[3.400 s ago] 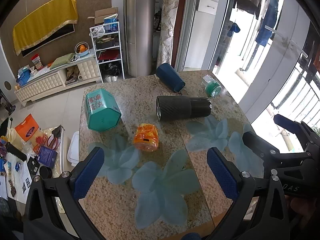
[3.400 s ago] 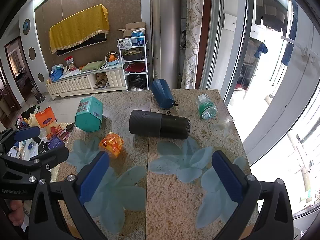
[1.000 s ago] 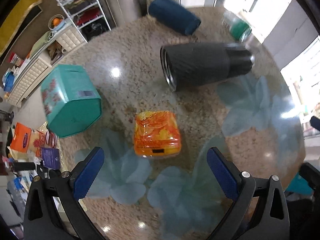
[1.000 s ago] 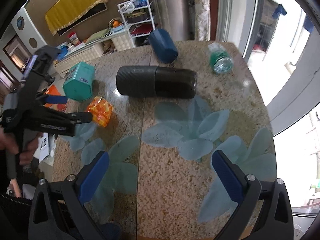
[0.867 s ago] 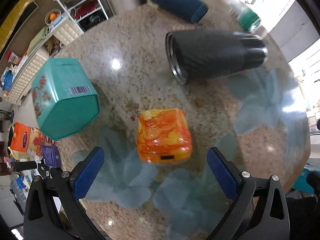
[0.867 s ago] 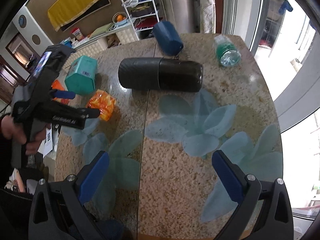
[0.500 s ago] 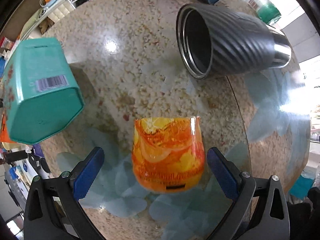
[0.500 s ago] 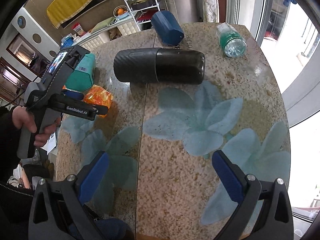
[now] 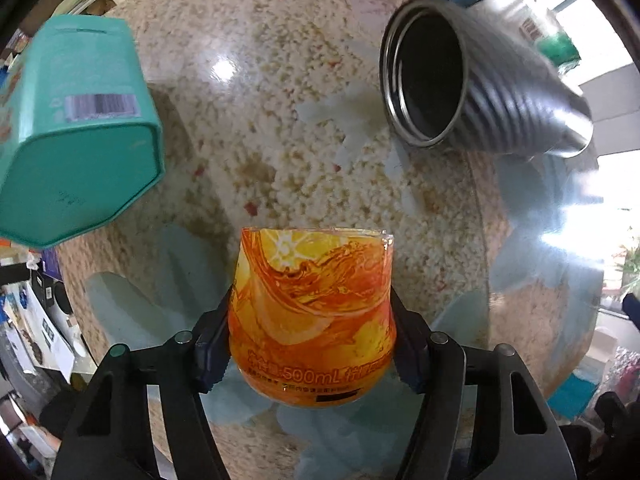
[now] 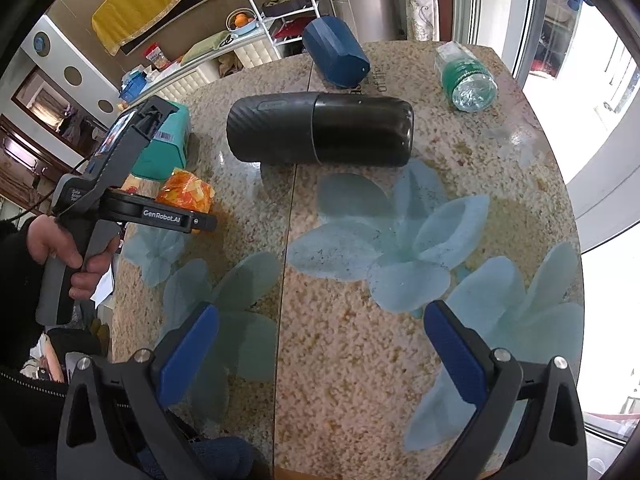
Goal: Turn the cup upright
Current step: 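Lift the orange cup with the left gripper and rotate it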
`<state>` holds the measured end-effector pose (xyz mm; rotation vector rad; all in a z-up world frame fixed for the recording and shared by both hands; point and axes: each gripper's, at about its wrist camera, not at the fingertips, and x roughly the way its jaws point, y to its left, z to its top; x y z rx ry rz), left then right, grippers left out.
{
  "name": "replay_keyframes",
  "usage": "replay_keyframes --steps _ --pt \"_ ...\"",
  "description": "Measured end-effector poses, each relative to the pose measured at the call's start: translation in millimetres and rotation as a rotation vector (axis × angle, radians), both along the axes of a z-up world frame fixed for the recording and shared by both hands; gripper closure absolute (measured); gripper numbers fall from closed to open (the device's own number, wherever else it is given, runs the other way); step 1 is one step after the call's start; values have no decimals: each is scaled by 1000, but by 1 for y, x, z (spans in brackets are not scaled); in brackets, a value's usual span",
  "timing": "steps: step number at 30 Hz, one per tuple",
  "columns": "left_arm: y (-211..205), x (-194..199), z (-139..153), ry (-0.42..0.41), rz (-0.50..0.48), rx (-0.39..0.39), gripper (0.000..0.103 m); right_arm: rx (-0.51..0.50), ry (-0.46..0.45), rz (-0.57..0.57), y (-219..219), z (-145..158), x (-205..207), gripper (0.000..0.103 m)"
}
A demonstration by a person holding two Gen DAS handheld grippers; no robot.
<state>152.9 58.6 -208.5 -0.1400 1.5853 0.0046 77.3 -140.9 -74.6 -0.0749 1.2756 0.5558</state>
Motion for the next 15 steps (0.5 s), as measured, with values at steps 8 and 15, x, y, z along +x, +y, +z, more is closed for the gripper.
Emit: replay_keyframes --steps 8,15 --pt "7 -37 45 -79 26 -50 33 19 -52 -68 -9 17 -15 0" --pt "-12 -76 57 -79 30 -99 33 -7 -76 -132 -21 30 -48 0"
